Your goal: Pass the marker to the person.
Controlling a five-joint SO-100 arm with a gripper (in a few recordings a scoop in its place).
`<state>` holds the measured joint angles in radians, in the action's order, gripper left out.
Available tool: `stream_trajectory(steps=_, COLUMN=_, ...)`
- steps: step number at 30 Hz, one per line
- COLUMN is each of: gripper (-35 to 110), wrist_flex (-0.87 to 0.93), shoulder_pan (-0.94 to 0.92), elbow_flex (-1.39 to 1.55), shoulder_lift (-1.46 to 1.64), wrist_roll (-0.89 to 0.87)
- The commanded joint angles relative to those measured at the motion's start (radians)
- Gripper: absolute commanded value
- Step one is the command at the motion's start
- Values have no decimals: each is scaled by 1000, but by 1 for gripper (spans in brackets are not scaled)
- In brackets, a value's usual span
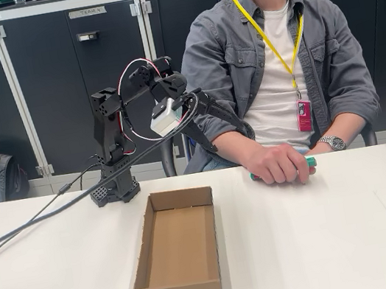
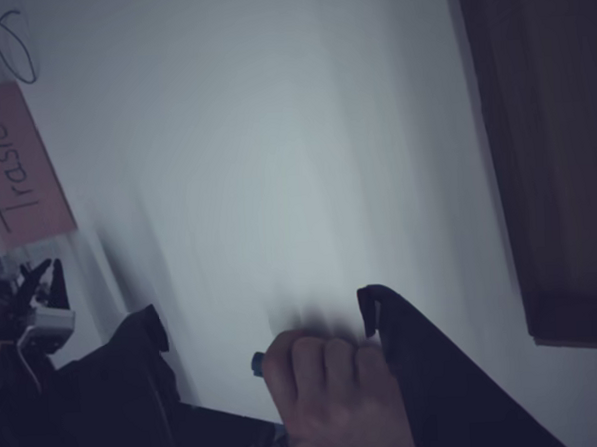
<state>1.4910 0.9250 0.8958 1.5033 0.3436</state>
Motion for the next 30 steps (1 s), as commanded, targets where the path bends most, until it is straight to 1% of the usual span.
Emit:
stream_trajectory(steps=1, gripper=44, wrist_flex=21, shoulder_pan=-8, elbow_flex=-20, shoulder_lift=92, wrist_roll=34)
stream_trajectory(steps=10, gripper=45, wrist_flex=9, shoulder_pan=-8, elbow_flex=2, shoulder_lift=126, wrist_roll=21)
stream_trajectory(steps=24, gripper=45, wrist_flex=31, shoulder_pan=-8, elbow_flex=-3, shoulder_lift=126, wrist_roll=31)
stream_trajectory(steps=26, gripper=47, wrist_flex=37, shoulder_pan=-8, elbow_flex=-5, shoulder_lift=126, wrist_roll=28)
stream_trajectory(steps=30, gripper=47, wrist_flex=49, shoulder_pan=-6, elbow_flex=-11, shoulder_lift=124, wrist_roll=26)
